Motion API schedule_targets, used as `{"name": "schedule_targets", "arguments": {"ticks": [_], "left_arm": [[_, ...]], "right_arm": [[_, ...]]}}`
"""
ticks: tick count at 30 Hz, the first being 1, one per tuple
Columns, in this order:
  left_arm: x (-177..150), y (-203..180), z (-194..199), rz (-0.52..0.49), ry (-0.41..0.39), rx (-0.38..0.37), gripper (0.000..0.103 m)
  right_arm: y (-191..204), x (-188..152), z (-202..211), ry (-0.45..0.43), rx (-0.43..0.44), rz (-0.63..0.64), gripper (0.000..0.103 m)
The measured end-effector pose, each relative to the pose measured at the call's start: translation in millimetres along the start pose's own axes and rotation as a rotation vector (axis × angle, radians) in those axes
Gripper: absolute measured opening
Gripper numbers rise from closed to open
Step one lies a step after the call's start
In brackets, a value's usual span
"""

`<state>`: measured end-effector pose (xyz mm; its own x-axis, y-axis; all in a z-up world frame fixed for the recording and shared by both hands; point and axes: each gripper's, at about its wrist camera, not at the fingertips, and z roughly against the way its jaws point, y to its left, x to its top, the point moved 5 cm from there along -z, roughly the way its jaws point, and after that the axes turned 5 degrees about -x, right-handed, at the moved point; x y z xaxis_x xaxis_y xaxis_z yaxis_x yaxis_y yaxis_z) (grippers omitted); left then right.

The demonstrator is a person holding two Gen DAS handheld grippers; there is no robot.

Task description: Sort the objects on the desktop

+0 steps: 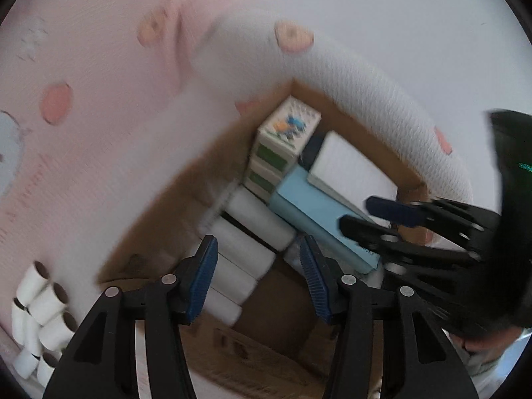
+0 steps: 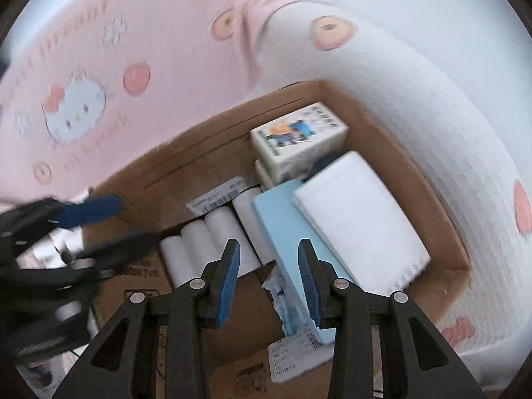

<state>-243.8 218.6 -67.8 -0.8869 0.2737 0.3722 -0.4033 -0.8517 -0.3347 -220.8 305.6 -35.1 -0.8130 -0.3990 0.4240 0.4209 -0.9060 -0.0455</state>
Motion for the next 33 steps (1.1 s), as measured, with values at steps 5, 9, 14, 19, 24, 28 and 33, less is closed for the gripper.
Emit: {"name": "schedule_targets", "arguments": {"ticks": [5, 9, 14, 19, 24, 28, 33], "left_arm": [[-2, -1, -54, 0.216, 0.206, -0.135, 0.020], [-8, 6, -77, 0.325, 0.208, -0.067, 0.010], [-19, 17, -102, 0.544, 0.217, -0.118, 0.009], [-28, 30, -120, 0.715, 0.182, -0.141, 0.009], [-37, 39, -131, 0.850, 0.125, -0.216, 0.009], [-43, 38, -140, 0.892, 0.124, -0.249, 0.008], [-49, 35, -140, 0.902, 0.105, -0.243, 0.008]], "right_arm": [[-24, -9, 16, -0.049, 0.057, -0.066, 0.033], [-39, -9, 16, -0.084, 0.044, -0.089, 0.033], [-39, -11, 2, -0.076, 0.029, -0.100, 0.033], [-45, -10, 3, -0.076, 0.033, -0.118, 0.033], [-48, -10, 6, -0.097, 0.009, -0.112, 0.033], [-48, -11, 8, -0.095, 0.002, -0.101, 0.033], [-42, -11, 4, -0.084, -0.003, -0.080, 0.033]]}}
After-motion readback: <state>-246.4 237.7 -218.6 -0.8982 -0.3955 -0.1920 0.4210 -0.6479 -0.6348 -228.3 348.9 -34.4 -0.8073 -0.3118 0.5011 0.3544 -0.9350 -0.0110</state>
